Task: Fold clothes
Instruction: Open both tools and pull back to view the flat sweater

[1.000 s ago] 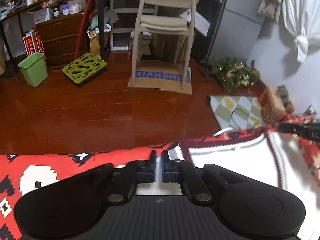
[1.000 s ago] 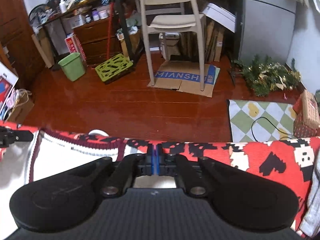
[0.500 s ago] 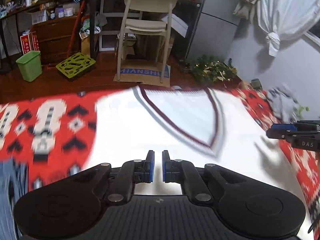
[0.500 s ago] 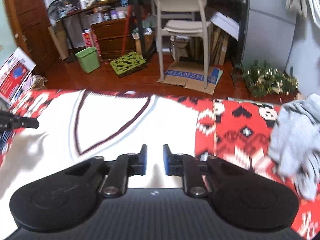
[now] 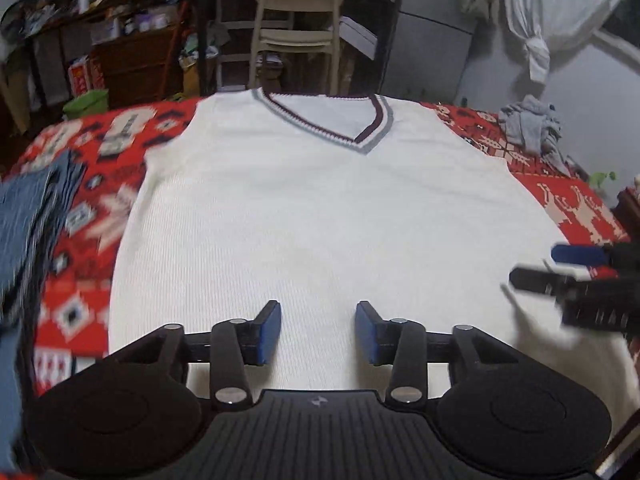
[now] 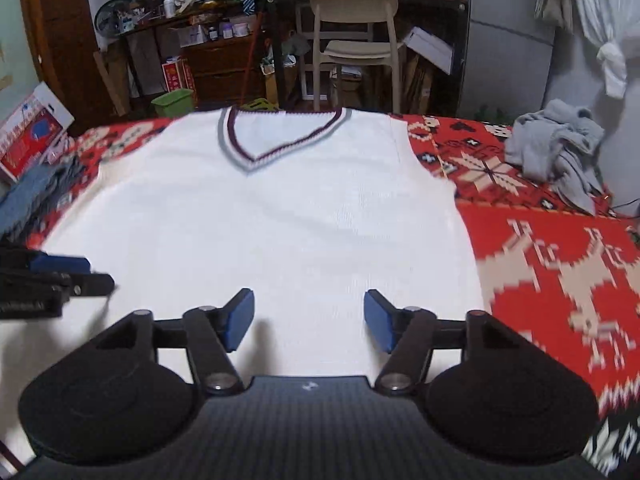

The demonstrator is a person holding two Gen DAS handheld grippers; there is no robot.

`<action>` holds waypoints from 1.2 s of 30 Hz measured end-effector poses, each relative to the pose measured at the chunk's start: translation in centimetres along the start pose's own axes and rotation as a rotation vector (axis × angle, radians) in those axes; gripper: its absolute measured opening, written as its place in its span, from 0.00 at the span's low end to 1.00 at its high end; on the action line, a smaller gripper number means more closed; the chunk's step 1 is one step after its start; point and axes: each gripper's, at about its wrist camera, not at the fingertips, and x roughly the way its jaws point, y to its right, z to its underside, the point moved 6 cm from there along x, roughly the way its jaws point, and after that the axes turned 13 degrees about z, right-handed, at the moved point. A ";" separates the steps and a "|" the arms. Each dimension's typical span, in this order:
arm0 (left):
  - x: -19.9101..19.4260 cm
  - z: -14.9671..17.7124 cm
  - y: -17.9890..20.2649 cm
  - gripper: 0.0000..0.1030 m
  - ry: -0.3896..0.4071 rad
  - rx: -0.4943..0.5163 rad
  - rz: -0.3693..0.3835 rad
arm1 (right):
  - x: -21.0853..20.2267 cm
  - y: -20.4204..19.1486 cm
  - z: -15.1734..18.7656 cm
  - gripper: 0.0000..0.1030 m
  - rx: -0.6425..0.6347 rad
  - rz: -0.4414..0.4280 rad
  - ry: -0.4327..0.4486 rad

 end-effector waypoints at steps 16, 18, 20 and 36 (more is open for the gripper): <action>1.5 2.3 2.8 1.00 0.090 0.137 -0.045 | -0.3 -1.3 4.0 0.99 0.036 0.084 0.085; 1.5 2.3 2.7 1.00 0.093 0.136 -0.045 | -0.2 -1.2 4.0 0.99 0.042 0.084 0.093; 1.4 2.4 2.7 1.00 0.088 0.141 -0.051 | -0.1 -1.2 4.0 0.99 0.044 0.084 0.095; 1.7 2.2 2.8 1.00 0.047 0.139 -0.059 | 0.4 -0.8 3.5 0.99 0.028 0.062 0.024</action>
